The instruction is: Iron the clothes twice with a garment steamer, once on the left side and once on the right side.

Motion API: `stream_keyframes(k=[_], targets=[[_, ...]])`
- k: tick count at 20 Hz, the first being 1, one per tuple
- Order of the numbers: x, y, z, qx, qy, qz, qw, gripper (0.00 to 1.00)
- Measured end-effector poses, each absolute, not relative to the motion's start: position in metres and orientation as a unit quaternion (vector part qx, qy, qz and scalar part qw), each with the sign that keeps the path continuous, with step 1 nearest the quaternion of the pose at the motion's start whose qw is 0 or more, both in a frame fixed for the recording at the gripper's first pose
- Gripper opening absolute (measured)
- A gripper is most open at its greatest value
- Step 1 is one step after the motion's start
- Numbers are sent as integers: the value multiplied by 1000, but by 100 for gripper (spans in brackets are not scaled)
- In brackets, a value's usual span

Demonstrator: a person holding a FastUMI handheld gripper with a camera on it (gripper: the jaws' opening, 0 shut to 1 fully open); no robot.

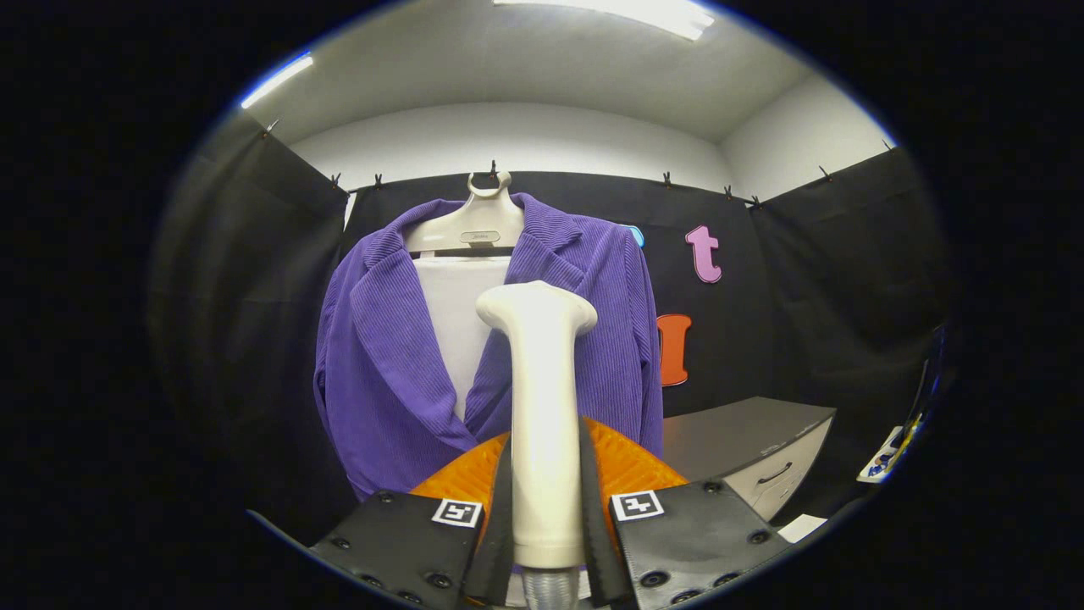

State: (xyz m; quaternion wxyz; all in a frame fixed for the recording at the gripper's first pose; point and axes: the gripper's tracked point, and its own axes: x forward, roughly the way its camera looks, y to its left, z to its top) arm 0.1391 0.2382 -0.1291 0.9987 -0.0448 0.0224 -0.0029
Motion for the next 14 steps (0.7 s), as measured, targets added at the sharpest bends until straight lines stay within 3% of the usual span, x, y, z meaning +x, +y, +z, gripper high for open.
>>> stream_keyframes(k=[14], targets=[[130,224,-164,-51,41,-7,998,42]])
